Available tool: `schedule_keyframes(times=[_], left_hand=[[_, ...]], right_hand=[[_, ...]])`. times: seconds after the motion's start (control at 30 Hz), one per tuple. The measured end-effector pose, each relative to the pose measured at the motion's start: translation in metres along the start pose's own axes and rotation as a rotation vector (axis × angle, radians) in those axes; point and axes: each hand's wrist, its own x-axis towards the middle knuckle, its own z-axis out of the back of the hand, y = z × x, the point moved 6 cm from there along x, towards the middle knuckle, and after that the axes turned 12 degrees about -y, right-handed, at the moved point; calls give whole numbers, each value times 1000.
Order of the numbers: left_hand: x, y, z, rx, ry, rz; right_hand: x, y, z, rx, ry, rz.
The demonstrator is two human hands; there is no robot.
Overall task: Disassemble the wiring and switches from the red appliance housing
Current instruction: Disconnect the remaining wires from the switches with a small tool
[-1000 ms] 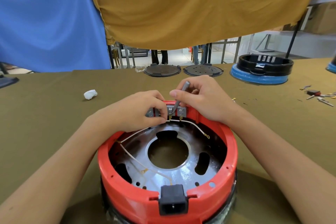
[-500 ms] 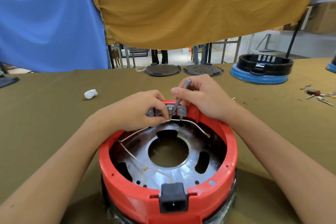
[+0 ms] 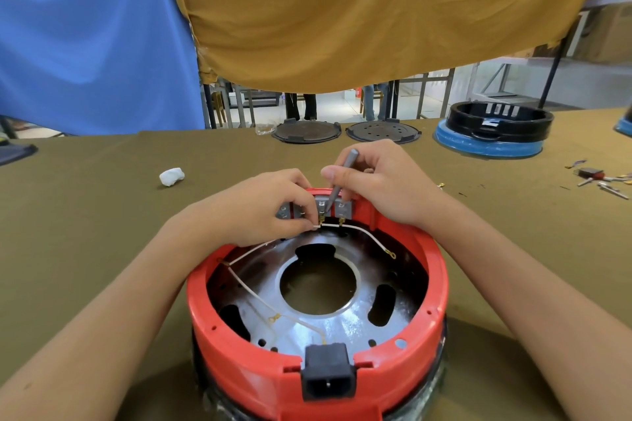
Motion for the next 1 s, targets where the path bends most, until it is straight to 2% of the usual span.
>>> schedule_keyframes(times=[0.3,0.57,1.0], left_hand=[[0,-1,1,4,6,6],[-1,-1,1,-10,-4,1],[0,-2,0,-9,1,-5]], right_hand=[[1,-4,0,8,-4,-43],[-2,9,-1,-102,3,109],[2,-1,-2,-15,15,-18]])
